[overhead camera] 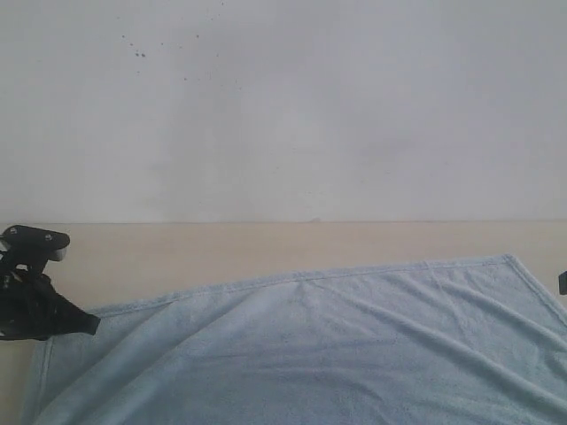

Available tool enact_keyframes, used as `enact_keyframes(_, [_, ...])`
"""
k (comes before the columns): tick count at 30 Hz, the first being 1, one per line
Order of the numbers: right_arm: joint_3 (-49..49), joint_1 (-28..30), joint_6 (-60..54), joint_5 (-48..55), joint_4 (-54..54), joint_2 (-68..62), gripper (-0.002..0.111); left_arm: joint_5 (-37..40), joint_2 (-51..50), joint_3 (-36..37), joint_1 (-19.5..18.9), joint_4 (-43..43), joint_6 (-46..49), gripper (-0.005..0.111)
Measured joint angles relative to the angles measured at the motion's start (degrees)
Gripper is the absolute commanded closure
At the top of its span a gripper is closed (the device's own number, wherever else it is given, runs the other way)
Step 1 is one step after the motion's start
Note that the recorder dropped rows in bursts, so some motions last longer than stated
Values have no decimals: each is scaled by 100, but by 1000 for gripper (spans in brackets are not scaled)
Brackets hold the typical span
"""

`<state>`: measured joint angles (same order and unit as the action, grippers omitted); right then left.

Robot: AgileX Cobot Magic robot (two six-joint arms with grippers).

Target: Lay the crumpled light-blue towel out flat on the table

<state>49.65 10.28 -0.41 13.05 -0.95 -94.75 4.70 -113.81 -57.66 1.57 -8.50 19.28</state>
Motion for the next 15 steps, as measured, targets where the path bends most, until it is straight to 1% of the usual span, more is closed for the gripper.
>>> enact_keyframes(3, [0,0,0,0,-10,0,107,8,-234,-139,-92,13,26,103])
enact_keyframes(15, [0,0,0,11,-10,0,107,-194,-486,-572,-340,13,37,103])
